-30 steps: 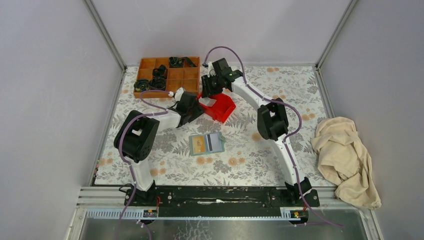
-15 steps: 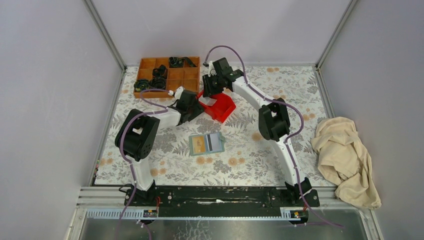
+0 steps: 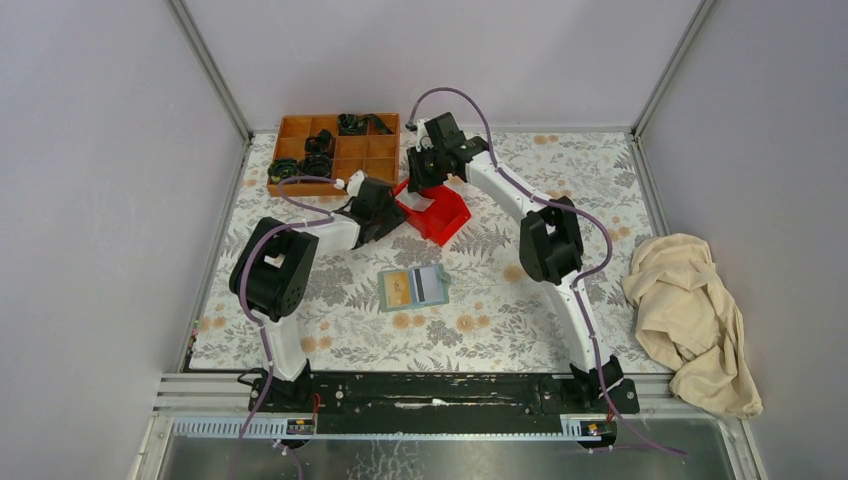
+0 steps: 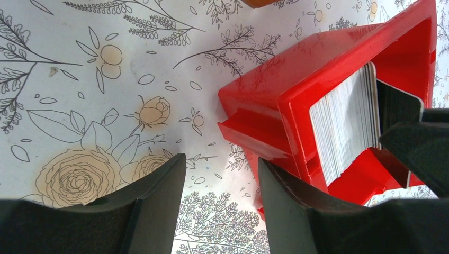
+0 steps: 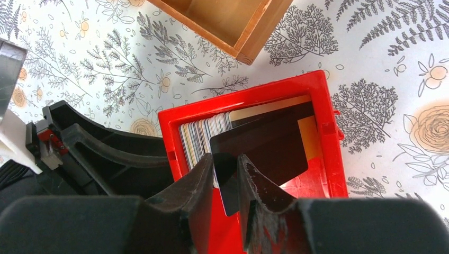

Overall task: Put the credit cards into the card holder
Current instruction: Pick up the credit card from the storage box.

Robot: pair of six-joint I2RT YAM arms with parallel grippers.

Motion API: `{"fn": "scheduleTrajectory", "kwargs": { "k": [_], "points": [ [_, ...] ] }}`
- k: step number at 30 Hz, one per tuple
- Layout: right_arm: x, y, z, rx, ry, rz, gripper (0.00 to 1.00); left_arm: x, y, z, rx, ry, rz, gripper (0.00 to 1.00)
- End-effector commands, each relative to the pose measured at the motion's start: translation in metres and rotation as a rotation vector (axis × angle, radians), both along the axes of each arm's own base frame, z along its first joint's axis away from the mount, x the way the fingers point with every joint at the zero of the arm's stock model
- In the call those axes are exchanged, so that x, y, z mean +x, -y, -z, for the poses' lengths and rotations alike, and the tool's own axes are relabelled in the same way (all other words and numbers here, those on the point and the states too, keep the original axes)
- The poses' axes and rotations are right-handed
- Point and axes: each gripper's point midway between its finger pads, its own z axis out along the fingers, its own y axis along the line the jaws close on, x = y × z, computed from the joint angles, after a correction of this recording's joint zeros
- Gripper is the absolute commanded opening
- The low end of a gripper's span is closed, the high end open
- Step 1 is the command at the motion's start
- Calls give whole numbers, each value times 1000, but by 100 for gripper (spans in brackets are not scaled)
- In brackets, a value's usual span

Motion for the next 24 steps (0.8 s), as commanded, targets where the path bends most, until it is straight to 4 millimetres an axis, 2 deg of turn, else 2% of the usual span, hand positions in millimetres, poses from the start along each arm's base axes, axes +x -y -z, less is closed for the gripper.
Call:
{"fn": "scheduleTrajectory", "kwargs": {
  "k": [1,9,15,18,21,24],
  "points": [
    [-17,-6,-47,15,53,-21,26,18,1,-24,-22,85,-6,60],
    [-8,15,-56,-76,126,61,10,15,-3,-34,-22,104,-14,60],
    [-5,35,-61,-149,169,125,1,9,-7,-49,-19,128,-18,61],
    [-5,45,-69,-172,195,153,0,3,-8,-56,-33,135,-17,61],
    [-9,52,-81,-175,216,160,0,-2,-7,-69,-52,162,-7,63],
    [-17,58,-97,-168,234,159,0,-7,-2,-92,-72,223,50,65]
  ]
}}
